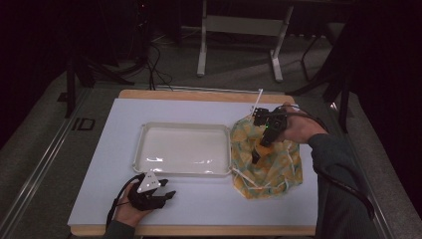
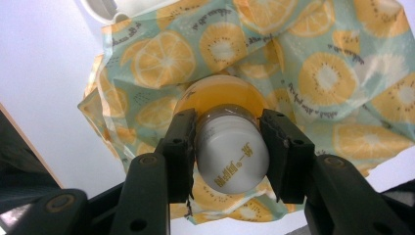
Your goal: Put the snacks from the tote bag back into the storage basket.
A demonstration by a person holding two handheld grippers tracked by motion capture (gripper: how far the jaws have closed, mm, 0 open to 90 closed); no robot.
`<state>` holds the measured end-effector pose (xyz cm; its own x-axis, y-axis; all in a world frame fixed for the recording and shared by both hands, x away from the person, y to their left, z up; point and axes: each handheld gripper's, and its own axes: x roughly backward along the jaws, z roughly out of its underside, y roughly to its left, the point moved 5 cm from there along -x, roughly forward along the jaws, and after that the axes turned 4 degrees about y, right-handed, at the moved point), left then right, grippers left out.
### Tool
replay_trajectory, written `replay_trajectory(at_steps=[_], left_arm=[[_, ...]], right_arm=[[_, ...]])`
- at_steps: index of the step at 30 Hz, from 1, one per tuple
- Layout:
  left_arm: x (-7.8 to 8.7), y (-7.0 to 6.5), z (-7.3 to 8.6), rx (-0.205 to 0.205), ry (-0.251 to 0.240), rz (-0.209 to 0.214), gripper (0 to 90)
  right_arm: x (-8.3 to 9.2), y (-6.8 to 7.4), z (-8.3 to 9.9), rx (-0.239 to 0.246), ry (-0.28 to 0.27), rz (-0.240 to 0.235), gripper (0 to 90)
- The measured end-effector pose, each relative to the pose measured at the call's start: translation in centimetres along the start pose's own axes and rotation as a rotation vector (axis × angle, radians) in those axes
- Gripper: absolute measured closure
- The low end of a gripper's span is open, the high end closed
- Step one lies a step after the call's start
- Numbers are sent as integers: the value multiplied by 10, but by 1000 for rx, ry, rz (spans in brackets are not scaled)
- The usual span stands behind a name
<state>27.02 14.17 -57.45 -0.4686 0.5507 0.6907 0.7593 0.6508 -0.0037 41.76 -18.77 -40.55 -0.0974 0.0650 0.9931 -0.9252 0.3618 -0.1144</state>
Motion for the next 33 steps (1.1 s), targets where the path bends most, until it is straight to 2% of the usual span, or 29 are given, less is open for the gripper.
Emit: replay_trajectory(at_steps=[2,5,9,10,14,18,20,22,27,30,32,33], left_arm=[[0,0,0,-1,1,0,491],[0,0,0,-2,2,1,490],[0,0,0,-2,2,2,490],[0,0,0,-2,2,2,490],[0,0,0,-4,5,3,487],[0,0,0,-4,6,2,487],[0,0,0,-4,7,2,487],[0,0,0,-4,7,2,487],[0,0,0,-4,7,3,487],[0,0,0,-4,7,3,487],[0,0,0,-4,7,4,486],[0,0,0,-4,7,4,486]], right_arm=[[-1,-1,1,-41,-7,-8,569],[-5,-5,2,-117,12,-9,506],[-8,-9,3,-240,6,-53,491],[-8,-11,4,-261,3,-62,492],[-7,-15,6,-403,16,-115,519],[-4,-18,8,-490,3,-136,553],[-4,-18,8,-504,9,-145,565],[-4,-18,7,-518,15,-135,572],[-3,-15,3,-493,34,-102,586],[-3,-14,2,-429,31,-87,586],[-2,-12,2,-326,19,-70,586],[-2,-10,2,-293,16,-64,586]])
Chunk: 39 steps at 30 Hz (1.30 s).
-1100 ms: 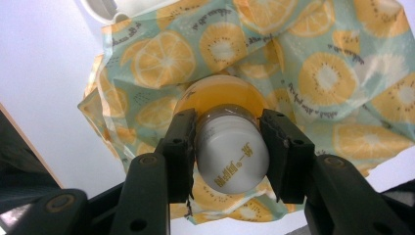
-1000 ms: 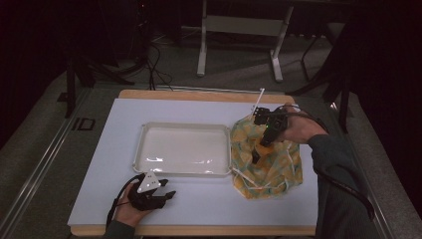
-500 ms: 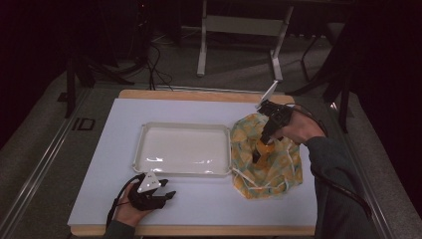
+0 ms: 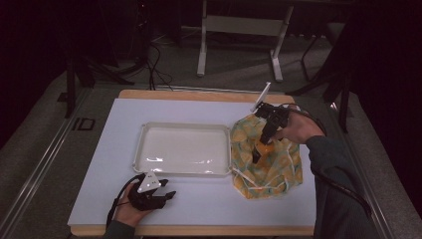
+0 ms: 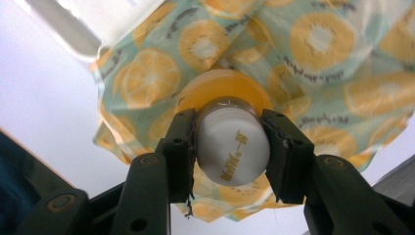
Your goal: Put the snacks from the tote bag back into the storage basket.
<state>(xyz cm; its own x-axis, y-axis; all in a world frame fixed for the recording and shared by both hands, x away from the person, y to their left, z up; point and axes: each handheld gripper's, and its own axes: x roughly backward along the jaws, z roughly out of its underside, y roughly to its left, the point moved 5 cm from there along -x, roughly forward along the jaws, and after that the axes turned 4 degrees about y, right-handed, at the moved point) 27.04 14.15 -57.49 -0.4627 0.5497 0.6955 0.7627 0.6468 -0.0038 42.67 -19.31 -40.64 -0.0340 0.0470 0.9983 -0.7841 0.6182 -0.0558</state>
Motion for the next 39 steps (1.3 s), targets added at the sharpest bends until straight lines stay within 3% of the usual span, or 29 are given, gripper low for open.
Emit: replay_trajectory(at_steps=[4,6,9,11,14,17,22,28,34,39], left_arm=[[0,0,0,-1,1,-2,485],[0,0,0,-1,0,-3,485],[0,0,0,-1,1,-2,485],[0,0,0,-1,1,-2,485],[0,0,0,-1,0,-2,485],[0,0,0,-2,2,-1,485],[0,0,0,-3,4,-2,485],[0,0,0,-6,9,-3,483],[0,-1,0,-6,8,-4,483],[0,-1,0,-7,8,-4,484]], right_arm=[[1,7,2,175,-16,37,586],[1,8,2,225,-32,46,585],[1,8,4,239,-34,48,577],[-1,5,4,192,-31,48,560],[-4,0,3,55,-20,18,526],[-5,-5,2,-105,-19,-42,500],[-4,-9,1,-229,-21,-77,541],[-2,-6,-1,-316,7,-57,568],[-2,-3,-5,-359,41,-22,566],[-1,-2,-5,-312,30,-25,585]])
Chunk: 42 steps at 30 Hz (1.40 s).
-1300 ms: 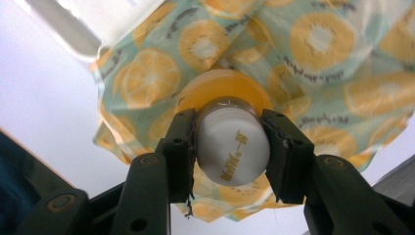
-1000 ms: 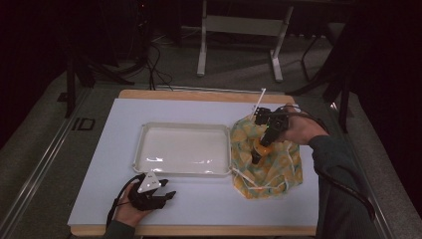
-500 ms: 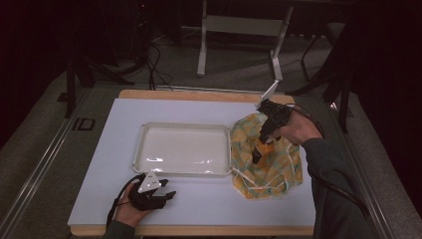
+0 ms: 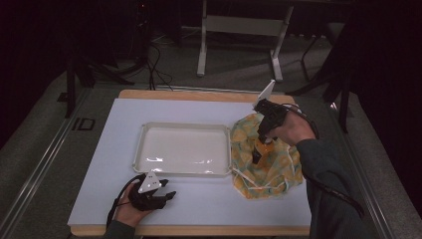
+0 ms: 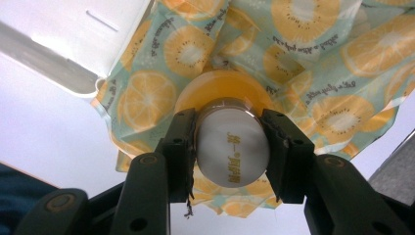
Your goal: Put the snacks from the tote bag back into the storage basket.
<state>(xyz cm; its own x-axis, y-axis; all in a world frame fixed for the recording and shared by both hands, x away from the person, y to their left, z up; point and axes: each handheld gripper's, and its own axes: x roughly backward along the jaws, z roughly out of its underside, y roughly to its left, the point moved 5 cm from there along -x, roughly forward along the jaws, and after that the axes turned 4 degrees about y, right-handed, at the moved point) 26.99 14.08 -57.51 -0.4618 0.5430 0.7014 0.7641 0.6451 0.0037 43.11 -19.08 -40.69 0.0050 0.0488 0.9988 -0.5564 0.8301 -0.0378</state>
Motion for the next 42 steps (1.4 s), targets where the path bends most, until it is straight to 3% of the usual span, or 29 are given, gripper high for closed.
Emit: replay_trajectory(at_steps=[7,20,25,33,42], left_arm=[[0,0,0,1,0,-1,483],[0,0,0,-2,2,-1,483],[0,0,0,-1,2,-2,482],[0,0,0,-1,3,-1,482],[0,0,0,0,3,0,482]], right_arm=[[0,-1,2,167,-40,-1,587],[1,5,7,440,-71,58,588],[3,6,9,507,-73,79,588],[18,7,13,611,-126,98,588],[35,11,16,654,-145,97,588]])
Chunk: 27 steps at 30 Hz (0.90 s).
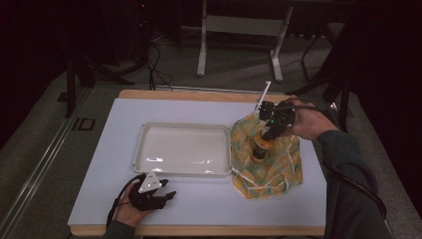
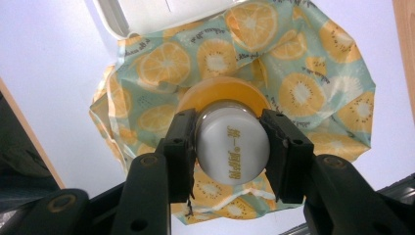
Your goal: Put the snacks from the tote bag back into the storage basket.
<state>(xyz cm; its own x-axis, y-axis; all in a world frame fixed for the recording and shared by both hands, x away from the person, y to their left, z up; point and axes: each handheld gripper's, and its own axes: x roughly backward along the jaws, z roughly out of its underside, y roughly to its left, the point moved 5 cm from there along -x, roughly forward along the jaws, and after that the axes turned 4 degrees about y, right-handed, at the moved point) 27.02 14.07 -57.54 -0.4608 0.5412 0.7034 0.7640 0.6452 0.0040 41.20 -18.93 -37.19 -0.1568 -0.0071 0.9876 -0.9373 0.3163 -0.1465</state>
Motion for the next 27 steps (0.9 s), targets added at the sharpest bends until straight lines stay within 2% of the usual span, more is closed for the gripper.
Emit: replay_trajectory(at_steps=[15,27], left_arm=[[0,0,0,-1,0,-1,480],[1,1,0,7,-8,4,480]], right_arm=[[23,3,-4,48,-14,29,589],[39,6,-11,65,-55,38,588]])
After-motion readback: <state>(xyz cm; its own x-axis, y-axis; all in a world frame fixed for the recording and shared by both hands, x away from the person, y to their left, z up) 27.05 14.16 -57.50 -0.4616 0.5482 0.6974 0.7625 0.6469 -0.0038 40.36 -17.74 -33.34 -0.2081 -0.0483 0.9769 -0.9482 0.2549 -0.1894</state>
